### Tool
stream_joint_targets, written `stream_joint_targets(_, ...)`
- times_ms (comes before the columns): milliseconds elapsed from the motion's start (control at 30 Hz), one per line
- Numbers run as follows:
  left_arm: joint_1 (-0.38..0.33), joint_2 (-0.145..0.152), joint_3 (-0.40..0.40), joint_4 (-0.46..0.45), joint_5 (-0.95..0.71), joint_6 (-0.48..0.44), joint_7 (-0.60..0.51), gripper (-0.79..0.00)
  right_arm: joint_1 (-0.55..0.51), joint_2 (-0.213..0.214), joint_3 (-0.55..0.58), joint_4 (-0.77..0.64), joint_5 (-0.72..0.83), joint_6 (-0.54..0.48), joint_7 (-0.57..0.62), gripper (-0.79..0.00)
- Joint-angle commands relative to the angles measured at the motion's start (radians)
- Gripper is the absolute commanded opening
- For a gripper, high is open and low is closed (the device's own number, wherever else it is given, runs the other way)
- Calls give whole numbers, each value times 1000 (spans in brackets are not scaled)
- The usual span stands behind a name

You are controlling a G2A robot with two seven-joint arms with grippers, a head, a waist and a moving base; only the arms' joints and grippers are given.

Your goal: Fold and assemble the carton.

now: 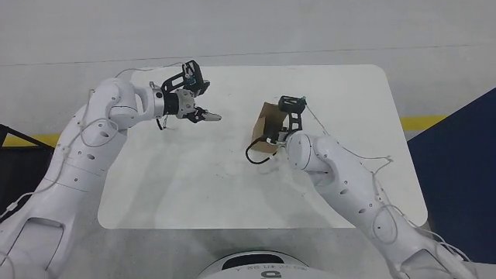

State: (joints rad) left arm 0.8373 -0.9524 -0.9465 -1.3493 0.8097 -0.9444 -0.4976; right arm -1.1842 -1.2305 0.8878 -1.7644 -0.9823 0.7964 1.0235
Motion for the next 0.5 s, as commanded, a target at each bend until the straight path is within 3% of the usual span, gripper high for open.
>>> stream_joint_targets(0,-8,-4,14,-3,-26,2,-16,0,-6,-3,0,-9,11,2,-2,-523)
stream_joint_targets(33,-11,-6,22,-4,-43,5,-28,0,-9,-5,3,-12,20,4,-4,-388)
stream_joint_targets(100,-20,-11,42,-9,-84,19,-73,0,-14,-8,11,-17,35,17,-17,-46)
stream_joint_targets(167,-32,-15,64,-25,-134,45,-135,0,-19,-11,21,-24,50,34,-34,-52)
stream_joint_targets(233,-44,-20,89,-38,-197,100,-222,0,-27,-14,30,-42,76,30,-48,-191)
stream_joint_targets(300,-57,-26,114,-52,-261,173,-319,0,-42,-16,43,-56,101,11,-85,-259)
stream_joint_targets(467,-103,-47,186,-56,-341,305,-503,0,-95,-19,79,-75,193,-85,-184,-268)
